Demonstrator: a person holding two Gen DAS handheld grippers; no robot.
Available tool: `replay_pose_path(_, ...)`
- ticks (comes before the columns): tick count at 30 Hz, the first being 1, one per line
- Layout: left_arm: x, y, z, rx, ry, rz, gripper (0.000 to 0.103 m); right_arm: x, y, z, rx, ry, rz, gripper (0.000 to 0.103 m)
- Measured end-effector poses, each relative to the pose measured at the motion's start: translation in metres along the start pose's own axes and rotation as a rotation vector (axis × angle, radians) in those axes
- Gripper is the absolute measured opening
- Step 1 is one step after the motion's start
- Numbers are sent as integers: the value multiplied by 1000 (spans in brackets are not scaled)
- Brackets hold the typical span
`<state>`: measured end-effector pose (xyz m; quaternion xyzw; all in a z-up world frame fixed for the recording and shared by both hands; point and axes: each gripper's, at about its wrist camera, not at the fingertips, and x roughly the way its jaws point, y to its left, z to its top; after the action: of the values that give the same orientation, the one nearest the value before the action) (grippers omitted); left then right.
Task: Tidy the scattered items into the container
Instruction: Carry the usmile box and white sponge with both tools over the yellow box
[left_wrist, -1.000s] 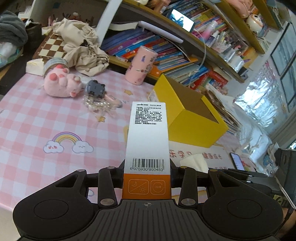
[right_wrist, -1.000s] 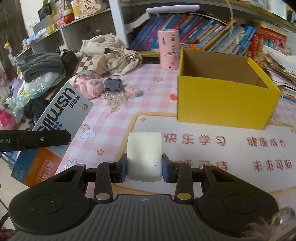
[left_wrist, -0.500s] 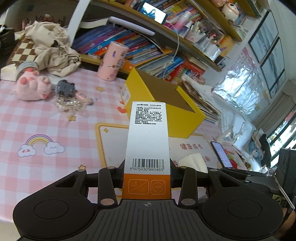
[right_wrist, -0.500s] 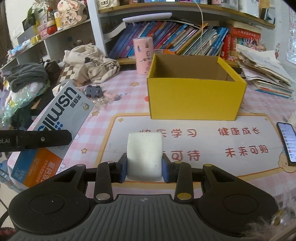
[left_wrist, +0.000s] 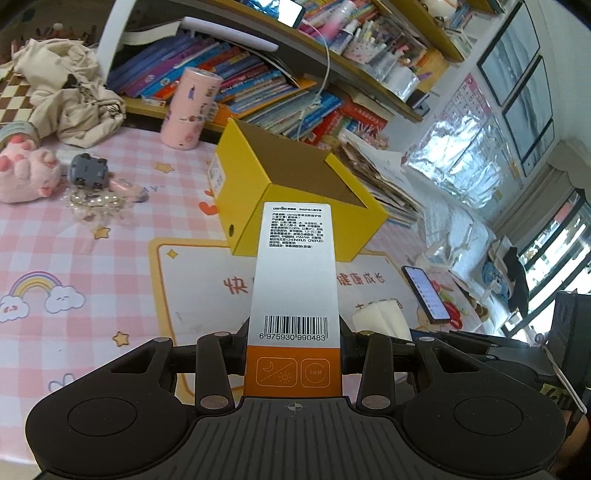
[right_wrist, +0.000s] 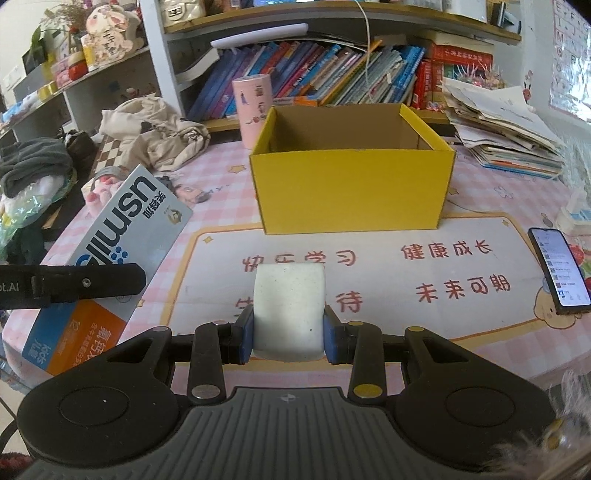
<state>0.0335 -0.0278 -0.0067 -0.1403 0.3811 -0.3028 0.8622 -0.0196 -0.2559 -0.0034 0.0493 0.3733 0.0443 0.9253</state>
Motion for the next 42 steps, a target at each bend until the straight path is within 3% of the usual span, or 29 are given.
replay_pose_path(16, 58, -28, 22, 27, 63, 11, 38, 25, -57, 20, 40, 37, -33, 33)
replay_pose_path(24, 89, -51, 36, 67, 62, -3, 38, 34, -83, 40, -13, 25, -54, 33)
replay_pose_path(33, 106, -72, 68, 70, -26, 0, 38, 37, -108, 76, -107, -69, -29, 33)
replay_pose_path(42, 114, -88, 112, 54, -126, 52, 38, 51, -125, 131, -137, -164, 79, 33)
